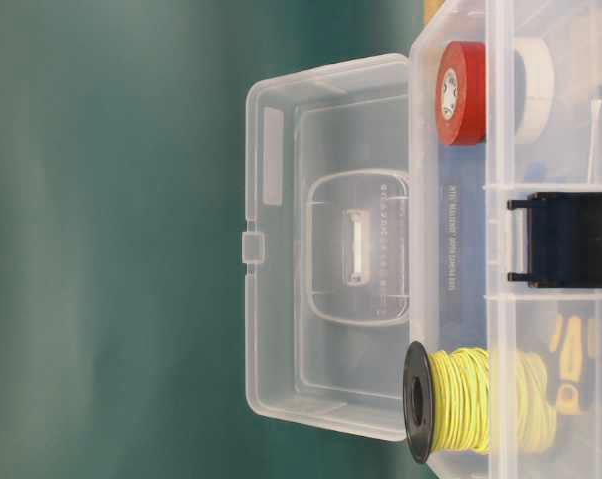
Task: Pick the nipper from the toolbox among several items.
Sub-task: 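Lift the right gripper from rest toward the toolbox, then lower the open right gripper over the blue-handled pliers in the toolbox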
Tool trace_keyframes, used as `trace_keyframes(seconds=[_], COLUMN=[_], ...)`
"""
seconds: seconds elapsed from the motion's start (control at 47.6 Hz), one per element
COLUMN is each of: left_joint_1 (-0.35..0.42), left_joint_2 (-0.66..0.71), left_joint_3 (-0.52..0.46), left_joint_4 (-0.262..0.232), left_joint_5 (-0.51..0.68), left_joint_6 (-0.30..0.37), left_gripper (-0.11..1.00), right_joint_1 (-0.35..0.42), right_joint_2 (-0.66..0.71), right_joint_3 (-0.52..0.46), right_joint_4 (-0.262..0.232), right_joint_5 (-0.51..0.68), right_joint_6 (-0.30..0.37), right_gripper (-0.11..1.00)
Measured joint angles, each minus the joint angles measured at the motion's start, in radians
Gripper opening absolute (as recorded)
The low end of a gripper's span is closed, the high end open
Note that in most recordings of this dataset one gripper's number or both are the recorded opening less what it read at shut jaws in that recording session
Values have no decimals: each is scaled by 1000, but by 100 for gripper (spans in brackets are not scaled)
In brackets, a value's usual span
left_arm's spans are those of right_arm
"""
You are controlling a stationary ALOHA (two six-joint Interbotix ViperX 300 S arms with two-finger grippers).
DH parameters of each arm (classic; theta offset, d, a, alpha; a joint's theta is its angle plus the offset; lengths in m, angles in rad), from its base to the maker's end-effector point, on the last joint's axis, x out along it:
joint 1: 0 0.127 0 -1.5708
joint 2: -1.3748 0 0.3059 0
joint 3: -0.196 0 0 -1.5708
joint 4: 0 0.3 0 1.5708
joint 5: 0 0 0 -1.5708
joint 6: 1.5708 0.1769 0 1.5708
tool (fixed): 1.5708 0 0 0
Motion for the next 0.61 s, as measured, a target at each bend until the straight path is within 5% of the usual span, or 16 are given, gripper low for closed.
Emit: trace_keyframes(seconds=[0.273, 0.546, 0.609], left_joint_1=[-2, -3, -3], left_joint_2=[-3, -2, 0], left_joint_3=[0, 0, 0], left_joint_4=[-31, -32, -32], left_joint_5=[23, 23, 23], left_joint_6=[3, 2, -2], left_gripper=[0, 0, 0], right_joint_1=[-98, -216, -222], right_joint_2=[97, 374, 448], right_joint_3=[-126, -354, -403], right_joint_4=[25, 23, 20], right_joint_5=[192, 439, 471], right_joint_6=[25, 28, 26], right_gripper=[0, 1, 10])
